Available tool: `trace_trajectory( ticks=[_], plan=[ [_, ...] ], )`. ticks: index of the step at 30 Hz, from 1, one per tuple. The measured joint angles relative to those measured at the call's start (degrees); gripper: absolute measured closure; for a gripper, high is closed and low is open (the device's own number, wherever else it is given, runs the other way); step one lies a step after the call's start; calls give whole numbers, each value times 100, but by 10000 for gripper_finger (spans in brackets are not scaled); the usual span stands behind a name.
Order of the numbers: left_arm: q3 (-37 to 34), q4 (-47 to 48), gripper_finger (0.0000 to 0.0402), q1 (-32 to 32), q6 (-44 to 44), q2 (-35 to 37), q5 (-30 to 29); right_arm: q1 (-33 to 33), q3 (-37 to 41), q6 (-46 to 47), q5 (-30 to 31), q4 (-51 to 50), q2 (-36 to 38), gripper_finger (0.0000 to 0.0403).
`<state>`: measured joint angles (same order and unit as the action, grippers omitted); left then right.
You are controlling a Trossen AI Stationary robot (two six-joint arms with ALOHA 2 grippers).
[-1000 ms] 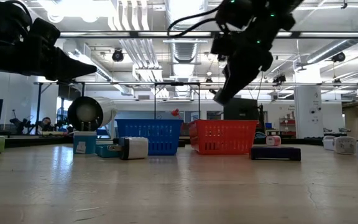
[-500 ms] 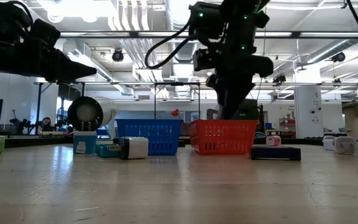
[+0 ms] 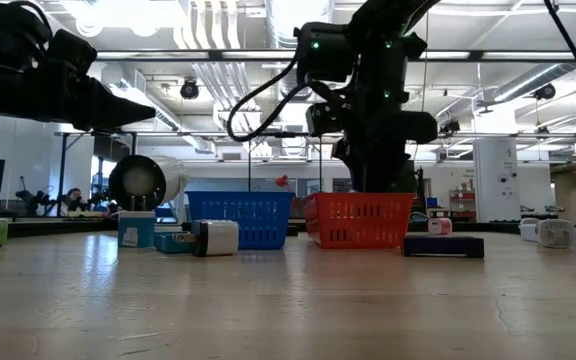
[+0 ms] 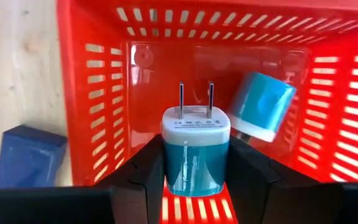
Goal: Pick & Place Office items
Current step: Put the light blue plug charger into the red bin
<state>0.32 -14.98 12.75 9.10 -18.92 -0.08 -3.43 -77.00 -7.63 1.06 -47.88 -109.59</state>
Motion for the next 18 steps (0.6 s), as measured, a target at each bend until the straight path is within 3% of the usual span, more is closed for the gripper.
trace_trajectory(
  ticks=[12,18],
  plan=[
    [0,0,396,-2,-13,0,0,19,-15,-49,-94,-26,-497,273],
    [0,-47,396,-2,-13,-4,-2,19,4,-70,-144,-17,-422,247]
  ],
)
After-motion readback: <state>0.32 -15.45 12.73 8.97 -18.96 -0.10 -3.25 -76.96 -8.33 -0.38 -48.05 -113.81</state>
